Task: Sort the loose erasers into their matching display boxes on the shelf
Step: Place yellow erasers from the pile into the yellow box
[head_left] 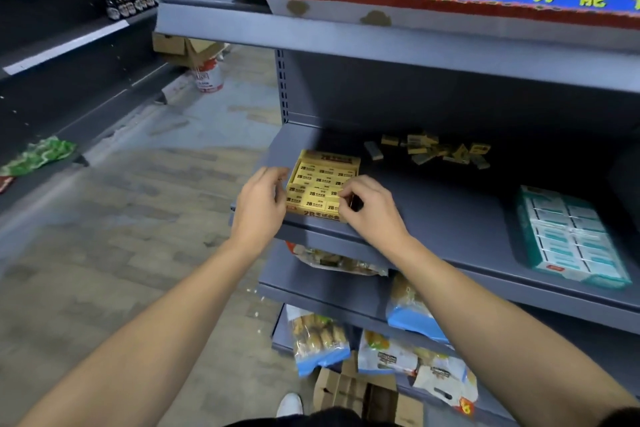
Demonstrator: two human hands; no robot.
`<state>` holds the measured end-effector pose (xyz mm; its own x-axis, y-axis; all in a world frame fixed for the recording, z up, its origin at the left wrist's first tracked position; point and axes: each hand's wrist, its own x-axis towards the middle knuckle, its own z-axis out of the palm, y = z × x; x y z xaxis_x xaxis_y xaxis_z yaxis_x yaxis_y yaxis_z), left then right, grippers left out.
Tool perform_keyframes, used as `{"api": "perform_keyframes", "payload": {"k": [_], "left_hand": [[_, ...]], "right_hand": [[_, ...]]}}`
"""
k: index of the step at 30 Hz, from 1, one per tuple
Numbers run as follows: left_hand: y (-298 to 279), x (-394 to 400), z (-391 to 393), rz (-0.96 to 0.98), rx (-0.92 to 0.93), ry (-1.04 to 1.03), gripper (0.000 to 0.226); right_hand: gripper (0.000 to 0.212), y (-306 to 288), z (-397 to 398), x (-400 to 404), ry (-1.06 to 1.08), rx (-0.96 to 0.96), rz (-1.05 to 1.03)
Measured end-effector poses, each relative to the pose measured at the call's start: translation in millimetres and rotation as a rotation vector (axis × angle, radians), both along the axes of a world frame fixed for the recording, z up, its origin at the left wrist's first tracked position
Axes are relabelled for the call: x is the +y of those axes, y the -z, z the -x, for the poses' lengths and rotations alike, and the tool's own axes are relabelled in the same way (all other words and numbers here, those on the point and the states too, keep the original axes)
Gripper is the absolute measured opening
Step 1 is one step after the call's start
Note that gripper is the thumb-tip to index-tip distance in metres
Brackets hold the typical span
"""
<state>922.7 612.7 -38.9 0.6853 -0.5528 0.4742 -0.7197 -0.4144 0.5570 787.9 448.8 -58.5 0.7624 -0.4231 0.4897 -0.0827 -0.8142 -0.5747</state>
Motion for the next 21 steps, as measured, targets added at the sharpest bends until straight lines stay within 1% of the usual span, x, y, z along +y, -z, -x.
{"api": "perform_keyframes", "payload": {"k": [7,12,18,21], "left_hand": [[-6.5,-12.9,5.9,0.017,0.022,0.039,0.032],[-4.6,-16.1,4.2,0.015,0.041,0.048,0.031],[-2.3,-33.9,9.4,0.025,0.054,0.125,0.030],[-3.0,-51.7,15.8,0.027,0.025,0.183,0.026]], "right_hand": [[0.003,-1.6,-0.6,1.4,0.043,0.051,0.048],[0.003,3.2,1.1,-3.9,0.003,0.035,0.022],[0.012,8.8,6.1,-4.1,-0.002,0.016,0.033],[0.019,3.4,8.8,-10.5,0.008,0.018,0.035]]}}
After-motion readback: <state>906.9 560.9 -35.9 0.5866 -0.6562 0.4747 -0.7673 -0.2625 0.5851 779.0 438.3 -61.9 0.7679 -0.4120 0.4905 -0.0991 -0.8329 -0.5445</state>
